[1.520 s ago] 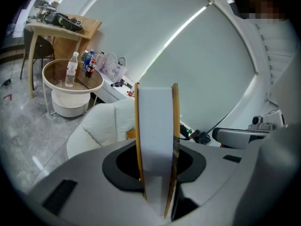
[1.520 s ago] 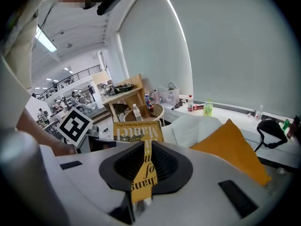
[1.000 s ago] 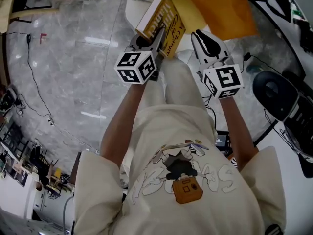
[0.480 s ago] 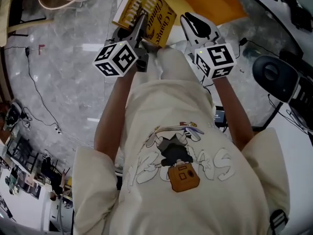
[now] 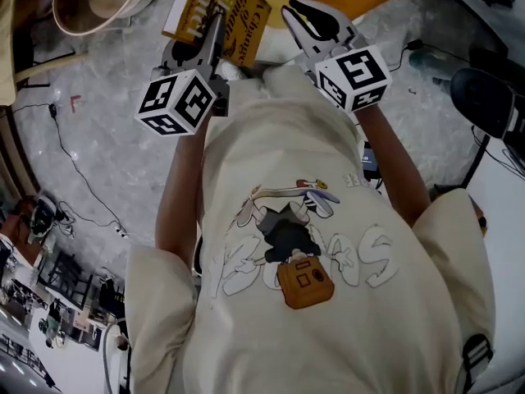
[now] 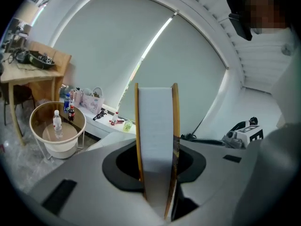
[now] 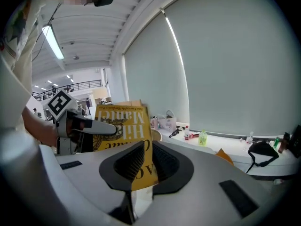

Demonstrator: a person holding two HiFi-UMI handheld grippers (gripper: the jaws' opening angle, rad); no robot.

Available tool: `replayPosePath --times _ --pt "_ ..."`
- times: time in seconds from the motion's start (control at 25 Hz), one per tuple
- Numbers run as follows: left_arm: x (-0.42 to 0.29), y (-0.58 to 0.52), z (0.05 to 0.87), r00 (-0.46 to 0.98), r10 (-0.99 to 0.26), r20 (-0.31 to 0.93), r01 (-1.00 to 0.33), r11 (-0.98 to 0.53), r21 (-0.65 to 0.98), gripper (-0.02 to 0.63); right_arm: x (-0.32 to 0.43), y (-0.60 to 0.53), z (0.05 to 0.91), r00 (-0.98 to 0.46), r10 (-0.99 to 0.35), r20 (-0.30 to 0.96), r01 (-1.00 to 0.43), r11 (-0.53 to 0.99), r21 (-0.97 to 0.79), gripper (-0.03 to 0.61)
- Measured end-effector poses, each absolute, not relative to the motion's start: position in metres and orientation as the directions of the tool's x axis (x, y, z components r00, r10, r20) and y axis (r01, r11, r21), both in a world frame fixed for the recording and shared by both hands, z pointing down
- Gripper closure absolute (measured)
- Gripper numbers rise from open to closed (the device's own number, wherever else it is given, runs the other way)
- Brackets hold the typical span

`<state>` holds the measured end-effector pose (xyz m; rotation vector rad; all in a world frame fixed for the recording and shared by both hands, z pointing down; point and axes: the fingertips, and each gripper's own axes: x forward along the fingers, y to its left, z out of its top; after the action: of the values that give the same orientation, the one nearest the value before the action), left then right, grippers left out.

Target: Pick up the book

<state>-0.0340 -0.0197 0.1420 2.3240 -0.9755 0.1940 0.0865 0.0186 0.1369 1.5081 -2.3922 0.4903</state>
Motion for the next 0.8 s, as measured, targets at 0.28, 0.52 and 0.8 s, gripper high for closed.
replayPosePath --times 0.28,0.52,0.8 --pt "-0.038 -0.009 0.106 0.768 -0.562 0.308 -0.640 -0.649 0.412 0.477 0.080 0.030 0.119 -0.406 -0.836 0.370 -0.913 0.393 -0.114 0.518" --pt "-0.036 -0.002 0.075 0.808 -0.528 0.264 -0.590 -0.735 0.335 0.477 0.060 0.038 0.103 -0.433 -0.826 0.361 -0.893 0.447 -0.048 0.518" --pt "-0.031 0.011 0.057 0.808 -0.540 0.237 -0.589 -0.761 0.274 0.477 0.064 0.043 0.086 -0.412 -0.845 0.342 -0.906 0.420 -0.054 0.518"
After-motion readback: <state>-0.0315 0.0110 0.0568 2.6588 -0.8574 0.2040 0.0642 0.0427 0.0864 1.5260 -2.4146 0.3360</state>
